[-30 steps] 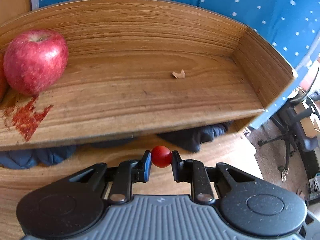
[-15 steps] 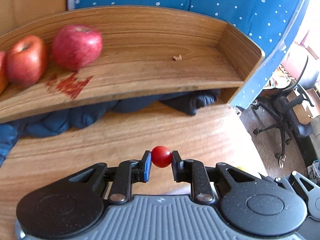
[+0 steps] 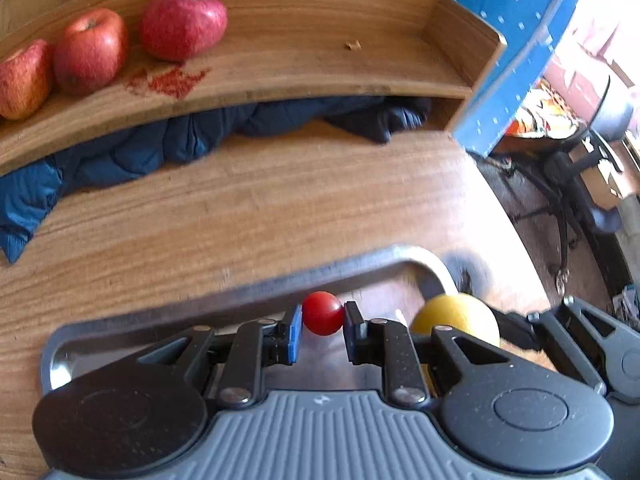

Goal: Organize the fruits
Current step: 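Carry the tomato over the tray with the left tool while the right tool carries the lemon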

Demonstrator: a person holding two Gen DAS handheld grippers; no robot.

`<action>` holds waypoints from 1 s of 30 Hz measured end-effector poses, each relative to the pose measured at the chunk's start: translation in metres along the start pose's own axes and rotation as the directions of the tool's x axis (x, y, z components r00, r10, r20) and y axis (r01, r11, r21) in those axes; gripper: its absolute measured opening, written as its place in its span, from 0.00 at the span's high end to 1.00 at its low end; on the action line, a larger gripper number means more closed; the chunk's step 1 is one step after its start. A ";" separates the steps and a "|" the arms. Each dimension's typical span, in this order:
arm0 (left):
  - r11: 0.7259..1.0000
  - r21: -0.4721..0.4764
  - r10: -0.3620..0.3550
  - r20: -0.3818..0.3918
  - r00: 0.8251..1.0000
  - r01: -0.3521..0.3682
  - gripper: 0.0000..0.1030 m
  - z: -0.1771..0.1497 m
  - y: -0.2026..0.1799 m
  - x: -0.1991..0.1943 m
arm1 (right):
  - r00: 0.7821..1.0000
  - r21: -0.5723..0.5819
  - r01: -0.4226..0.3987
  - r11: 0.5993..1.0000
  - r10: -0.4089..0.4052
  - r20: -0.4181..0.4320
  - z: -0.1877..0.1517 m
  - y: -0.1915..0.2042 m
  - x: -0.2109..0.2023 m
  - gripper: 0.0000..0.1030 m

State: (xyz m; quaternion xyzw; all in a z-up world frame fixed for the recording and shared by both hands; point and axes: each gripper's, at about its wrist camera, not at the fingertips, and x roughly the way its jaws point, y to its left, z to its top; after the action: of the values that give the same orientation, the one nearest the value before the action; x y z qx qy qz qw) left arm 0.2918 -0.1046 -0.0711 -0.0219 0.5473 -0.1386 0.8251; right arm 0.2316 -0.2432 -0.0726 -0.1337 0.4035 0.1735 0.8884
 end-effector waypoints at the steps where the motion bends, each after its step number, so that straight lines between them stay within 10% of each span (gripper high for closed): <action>1: 1.000 0.002 -0.001 -0.010 1.000 0.001 0.78 -0.003 -0.001 0.000 | 1.000 0.005 -0.001 1.000 0.001 -0.004 -0.001 0.000 -0.001 0.42; 19: 1.000 0.000 0.019 -0.089 0.996 -0.019 0.76 -0.013 -0.002 0.007 | 0.999 0.060 -0.009 0.998 0.011 -0.038 -0.003 -0.008 0.002 0.41; 30: 0.995 -0.055 0.081 -0.015 0.997 -0.082 0.33 -0.014 -0.006 -0.012 | 1.000 0.031 -0.013 0.999 0.012 0.022 -0.005 -0.012 -0.018 0.29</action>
State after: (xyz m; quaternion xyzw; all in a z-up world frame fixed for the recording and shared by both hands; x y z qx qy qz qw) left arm 0.2733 -0.1056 -0.0648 -0.0215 0.5567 -0.0898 0.8256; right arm 0.2220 -0.2599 -0.0608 -0.1153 0.3973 0.1740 0.8936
